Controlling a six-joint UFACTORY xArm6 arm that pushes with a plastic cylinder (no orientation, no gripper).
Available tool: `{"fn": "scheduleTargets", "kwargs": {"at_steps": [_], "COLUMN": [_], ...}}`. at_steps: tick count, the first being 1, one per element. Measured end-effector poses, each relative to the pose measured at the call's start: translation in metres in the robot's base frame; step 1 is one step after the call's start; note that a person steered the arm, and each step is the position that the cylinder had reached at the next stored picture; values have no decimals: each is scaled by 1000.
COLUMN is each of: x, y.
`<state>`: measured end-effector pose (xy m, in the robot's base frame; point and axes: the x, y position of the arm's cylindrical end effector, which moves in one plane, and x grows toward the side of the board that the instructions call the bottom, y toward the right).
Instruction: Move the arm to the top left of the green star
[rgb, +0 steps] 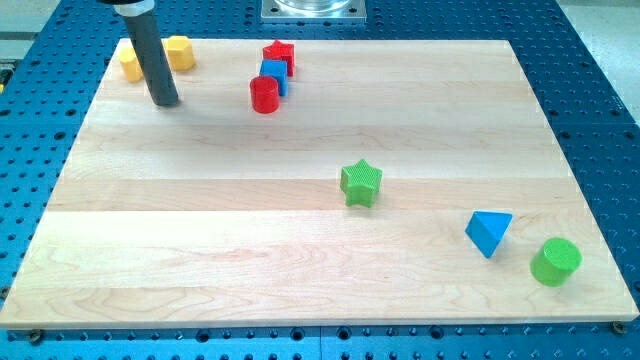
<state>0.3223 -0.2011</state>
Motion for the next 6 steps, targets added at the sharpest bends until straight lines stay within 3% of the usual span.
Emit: {"fn": "scheduleTargets", "kwargs": {"at_steps": [3,4,5,6], "x": [2,38,82,79], "y": [26,46,134,205]}}
